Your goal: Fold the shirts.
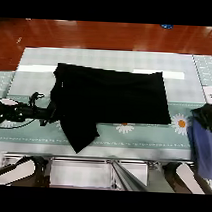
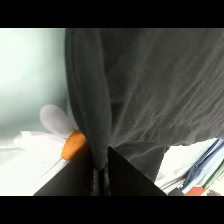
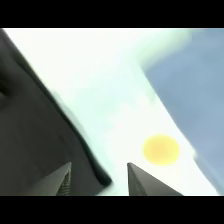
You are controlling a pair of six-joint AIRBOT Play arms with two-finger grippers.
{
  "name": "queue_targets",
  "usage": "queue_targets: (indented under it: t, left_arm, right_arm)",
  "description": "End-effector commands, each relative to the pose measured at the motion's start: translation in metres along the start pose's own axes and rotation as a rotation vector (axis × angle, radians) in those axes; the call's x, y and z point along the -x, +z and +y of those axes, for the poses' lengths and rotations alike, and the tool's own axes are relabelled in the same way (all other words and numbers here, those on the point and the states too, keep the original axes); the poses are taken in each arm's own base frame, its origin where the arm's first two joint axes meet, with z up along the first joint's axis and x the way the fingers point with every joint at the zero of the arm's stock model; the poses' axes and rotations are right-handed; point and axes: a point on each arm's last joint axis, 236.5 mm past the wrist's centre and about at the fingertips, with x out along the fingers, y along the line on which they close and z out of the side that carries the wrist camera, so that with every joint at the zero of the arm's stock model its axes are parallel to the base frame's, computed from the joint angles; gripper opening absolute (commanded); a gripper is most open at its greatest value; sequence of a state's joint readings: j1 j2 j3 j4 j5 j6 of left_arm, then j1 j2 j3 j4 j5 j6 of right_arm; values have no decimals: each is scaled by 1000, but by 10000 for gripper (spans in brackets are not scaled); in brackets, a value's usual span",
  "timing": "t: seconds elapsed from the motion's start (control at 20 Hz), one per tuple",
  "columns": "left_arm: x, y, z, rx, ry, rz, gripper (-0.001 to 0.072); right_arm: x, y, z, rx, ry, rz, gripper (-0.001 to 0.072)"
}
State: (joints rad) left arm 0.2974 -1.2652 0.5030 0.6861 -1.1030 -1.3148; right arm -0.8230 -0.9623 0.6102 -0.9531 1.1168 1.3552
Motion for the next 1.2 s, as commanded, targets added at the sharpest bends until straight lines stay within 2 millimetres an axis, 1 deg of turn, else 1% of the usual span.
queue_targets:
  t: [0.0, 0.2, 0.25, 0.4, 0.5, 0.6, 0.65, 0.7, 0.75, 0.8, 0.85, 0.9, 0.95, 1.0, 1.05, 1.1, 1.15]
  left_arm:
    - [0, 1, -1, -12, -3, -3, 20]
    - [-1, 0, -2, -14, -3, -1, 20]
    - [-1, 0, -2, -14, -3, 0, 20]
    - [-1, 0, -2, -14, -3, -1, 20]
    - [-1, 0, -2, -14, -3, -1, 20]
    - [-1, 0, -2, -15, -3, -2, 20]
    - [-1, 0, -2, -15, -3, -2, 20]
    - [-1, 0, -2, -14, -3, -2, 20]
    - [0, 1, -2, -22, -4, -3, 20]
    - [1, 2, -5, -39, -7, -6, 20]
    - [6, 5, -11, -63, -15, -15, 20]
    - [14, 11, -22, -99, -25, -34, 20]
    - [27, 21, -39, -145, -43, -73, 20]
    - [44, 33, -64, -197, -77, -131, 20]
    - [69, 45, -99, -267, -128, -211, 20]
    - [97, 53, -136, -345, -187, -293, 20]
    - [134, 57, -180, -451, -249, -390, 20]
  right_arm:
    - [-24, -41, -20, -47, -17, 190, 411]
    - [-59, -79, -13, 16, -21, 390, 411]
    - [-66, -83, -10, 21, -14, 415, 411]
    - [-85, -83, 2, 2, 28, 414, 411]
    - [-93, -84, 8, 5, 43, 416, 411]
    - [-98, -81, 16, 14, 59, 394, 406]
    - [-100, -78, 22, 11, 72, 377, 360]
    - [-101, -74, 28, 20, 92, 366, 175]
    - [-99, -72, 38, 65, 135, 361, 24]
    - [-94, -70, 54, 100, 195, 367, 25]
    - [-85, -65, 68, 130, 236, 371, 25]
    - [-74, -56, 81, 170, 265, 358, 24]
    - [-59, -39, 99, 224, 289, 315, 24]
    - [-40, -20, 119, 276, 315, 252, 24]
    - [-17, 2, 142, 328, 335, 169, 24]
    - [14, 25, 171, 390, 363, 68, 24]
    - [52, 46, 201, 448, 393, -41, 24]
